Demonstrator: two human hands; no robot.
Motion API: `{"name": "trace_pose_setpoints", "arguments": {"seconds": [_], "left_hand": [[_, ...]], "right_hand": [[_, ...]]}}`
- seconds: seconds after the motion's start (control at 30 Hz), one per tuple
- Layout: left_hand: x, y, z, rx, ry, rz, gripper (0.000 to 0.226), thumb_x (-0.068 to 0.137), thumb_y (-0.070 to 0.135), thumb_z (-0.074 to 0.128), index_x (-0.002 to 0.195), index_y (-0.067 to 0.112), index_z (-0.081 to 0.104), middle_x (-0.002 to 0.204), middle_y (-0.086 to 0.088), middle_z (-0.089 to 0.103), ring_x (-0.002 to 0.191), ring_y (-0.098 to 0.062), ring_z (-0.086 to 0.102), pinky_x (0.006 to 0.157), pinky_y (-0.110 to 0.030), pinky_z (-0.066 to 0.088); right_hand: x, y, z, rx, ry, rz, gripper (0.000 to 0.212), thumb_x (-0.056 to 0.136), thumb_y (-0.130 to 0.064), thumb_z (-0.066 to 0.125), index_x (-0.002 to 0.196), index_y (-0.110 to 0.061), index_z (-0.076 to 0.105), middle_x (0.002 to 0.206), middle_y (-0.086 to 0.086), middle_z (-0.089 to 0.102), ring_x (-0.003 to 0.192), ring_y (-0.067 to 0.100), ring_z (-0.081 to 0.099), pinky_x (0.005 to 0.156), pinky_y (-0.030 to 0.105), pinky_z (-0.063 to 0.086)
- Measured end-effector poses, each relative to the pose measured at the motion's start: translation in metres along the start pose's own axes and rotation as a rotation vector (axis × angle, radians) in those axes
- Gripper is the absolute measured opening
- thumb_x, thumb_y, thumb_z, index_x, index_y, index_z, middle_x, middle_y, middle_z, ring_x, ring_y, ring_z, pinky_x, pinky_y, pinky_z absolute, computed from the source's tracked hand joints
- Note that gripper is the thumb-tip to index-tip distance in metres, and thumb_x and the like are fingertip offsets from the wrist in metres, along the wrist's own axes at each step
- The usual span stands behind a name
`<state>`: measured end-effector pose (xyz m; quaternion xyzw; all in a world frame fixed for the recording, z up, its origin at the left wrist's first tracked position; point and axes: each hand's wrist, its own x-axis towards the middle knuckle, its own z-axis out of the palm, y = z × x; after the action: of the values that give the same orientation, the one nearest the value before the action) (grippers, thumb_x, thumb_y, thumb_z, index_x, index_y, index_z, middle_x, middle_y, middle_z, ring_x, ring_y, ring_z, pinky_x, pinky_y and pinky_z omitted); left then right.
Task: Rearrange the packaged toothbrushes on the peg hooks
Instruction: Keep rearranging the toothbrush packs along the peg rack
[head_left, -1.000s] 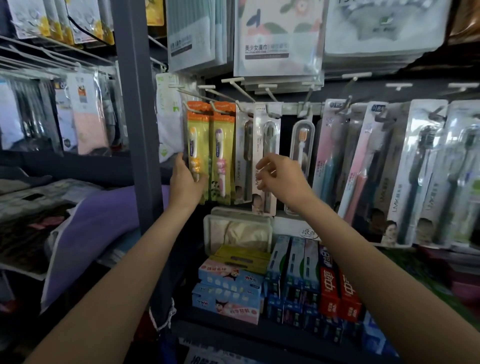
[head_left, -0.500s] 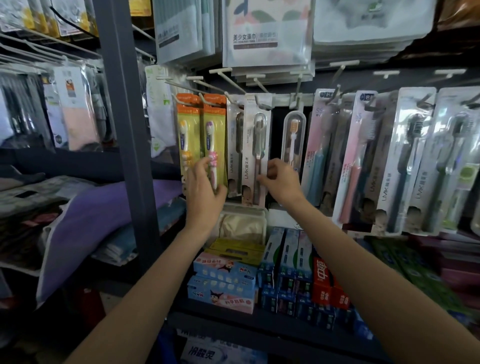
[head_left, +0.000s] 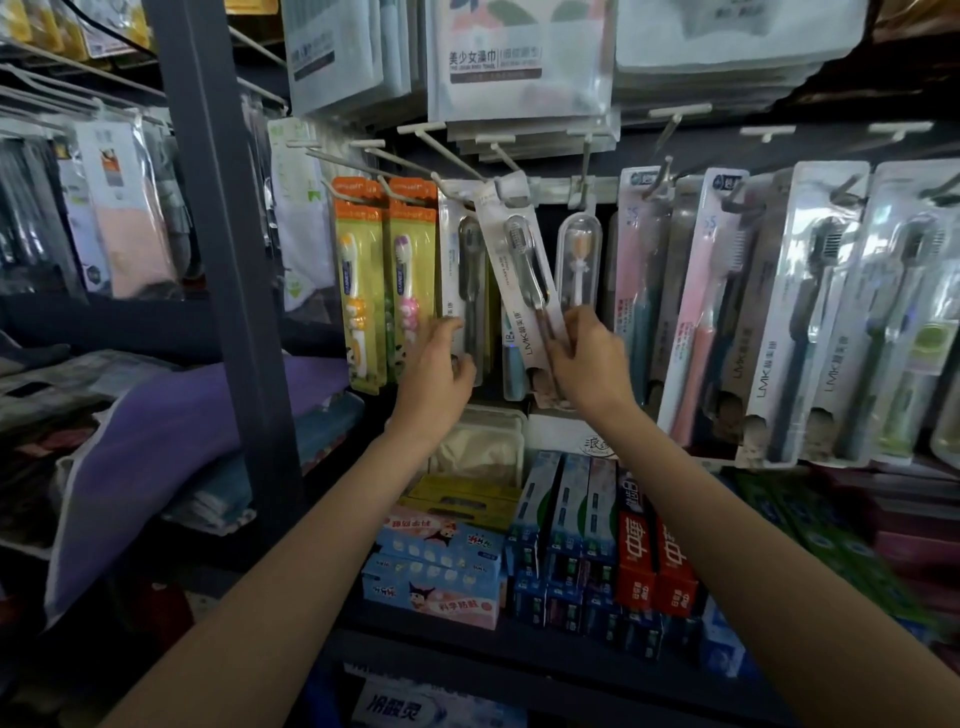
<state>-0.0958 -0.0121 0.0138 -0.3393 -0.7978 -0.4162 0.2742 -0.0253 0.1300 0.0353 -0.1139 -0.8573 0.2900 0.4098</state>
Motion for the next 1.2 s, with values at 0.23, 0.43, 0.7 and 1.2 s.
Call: {"name": "trace_pose_setpoints", "arguments": {"seconds": [0.23,0.43,0.7,1.2], "left_hand": [[0.024,0.004,0.008,0.088,-0.104,-0.158,0.048,0.092,0.015,0.049,0.137,0.009,0.036,0.147,-0.009,0.028,0.137,-0.024,0.024,0.113,-0.040,0.016],[0.019,-0.002,0.008,-0.025,-0.047,-0.189,0.045,0.091,0.008,0.050,0.134,0.007,0.040,0.140,-0.010,0.039,0.129,-0.021,0.037,0.106,-0.027,0.026],[-0.009,0.006,0.003,-0.147,0.152,-0.015,0.032,0.086,-0.001,0.049,0.118,0.007,0.051,0.122,-0.011,0.049,0.108,-0.017,0.050,0.090,-0.027,0.045],[-0.016,0.090,0.063,-0.349,-0.073,0.139,0.037,0.089,0.017,0.057,0.124,0.012,0.047,0.127,-0.004,0.050,0.114,-0.013,0.050,0.097,-0.029,0.043]], "right_hand": [[0.006,0.005,-0.008,-0.030,-0.032,-0.017,0.023,0.093,-0.009,0.050,0.114,-0.001,0.049,0.108,0.014,0.062,0.096,0.026,0.059,0.071,0.024,0.040],[0.005,0.010,-0.008,0.030,-0.079,0.025,0.017,0.090,-0.013,0.058,0.102,-0.002,0.055,0.096,0.011,0.062,0.084,0.019,0.056,0.072,0.027,0.046],[-0.046,0.024,-0.016,0.034,0.050,-0.091,0.017,0.088,-0.005,0.056,0.105,-0.003,0.055,0.091,0.005,0.060,0.079,0.011,0.053,0.065,0.009,0.041],[-0.057,0.054,-0.103,-0.155,0.247,-0.134,0.036,0.090,-0.005,0.054,0.124,-0.001,0.044,0.115,0.016,0.056,0.096,0.022,0.058,0.082,0.032,0.051]]}}
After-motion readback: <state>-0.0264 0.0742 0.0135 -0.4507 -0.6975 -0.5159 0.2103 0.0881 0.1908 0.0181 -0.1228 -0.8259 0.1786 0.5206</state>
